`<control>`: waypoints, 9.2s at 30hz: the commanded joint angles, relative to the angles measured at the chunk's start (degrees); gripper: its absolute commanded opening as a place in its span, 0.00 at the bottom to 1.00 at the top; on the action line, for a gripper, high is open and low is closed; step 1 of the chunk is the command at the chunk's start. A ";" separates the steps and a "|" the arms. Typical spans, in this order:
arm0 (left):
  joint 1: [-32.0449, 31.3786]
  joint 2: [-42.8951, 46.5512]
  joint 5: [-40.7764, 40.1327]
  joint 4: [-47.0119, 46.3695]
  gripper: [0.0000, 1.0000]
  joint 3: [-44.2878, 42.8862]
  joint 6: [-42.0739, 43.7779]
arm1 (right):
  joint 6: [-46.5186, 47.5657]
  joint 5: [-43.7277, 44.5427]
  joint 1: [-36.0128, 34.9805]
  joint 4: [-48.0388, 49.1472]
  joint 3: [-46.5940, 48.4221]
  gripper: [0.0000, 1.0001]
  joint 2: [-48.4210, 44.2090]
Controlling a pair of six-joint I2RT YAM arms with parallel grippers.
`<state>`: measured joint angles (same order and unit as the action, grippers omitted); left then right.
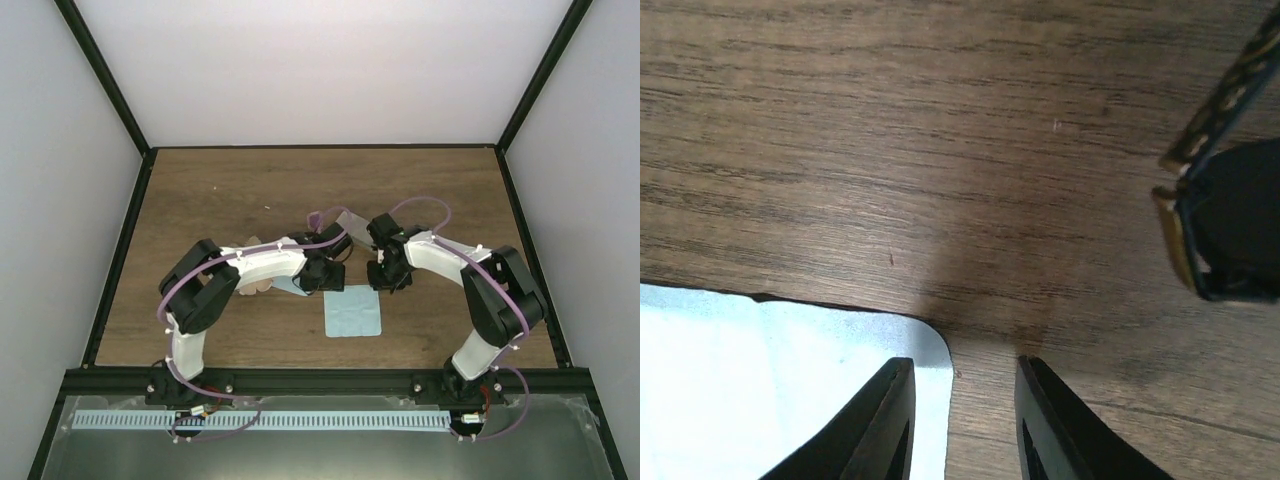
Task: Organize the sunglasses
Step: Fold the glasses cleaning cloth at the center of the board.
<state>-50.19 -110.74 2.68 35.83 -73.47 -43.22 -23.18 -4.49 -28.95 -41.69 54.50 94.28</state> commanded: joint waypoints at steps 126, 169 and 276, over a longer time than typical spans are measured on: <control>-5.02 9.16 -0.67 3.99 0.04 4.43 4.99 | -4.97 -3.85 -6.47 -4.33 -4.96 0.01 -13.28; -8.43 10.06 0.29 3.52 0.04 9.09 3.50 | -4.50 -6.03 -8.48 -6.36 -9.90 0.01 -17.10; -1.99 17.90 5.04 5.79 1.00 9.18 8.15 | -4.94 -5.16 -11.74 -5.15 -8.15 0.66 -13.00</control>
<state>-47.03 -90.80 3.46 41.17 -64.05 -33.93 -28.14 -8.71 -40.34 -47.05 47.97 81.06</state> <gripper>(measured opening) 0.997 0.636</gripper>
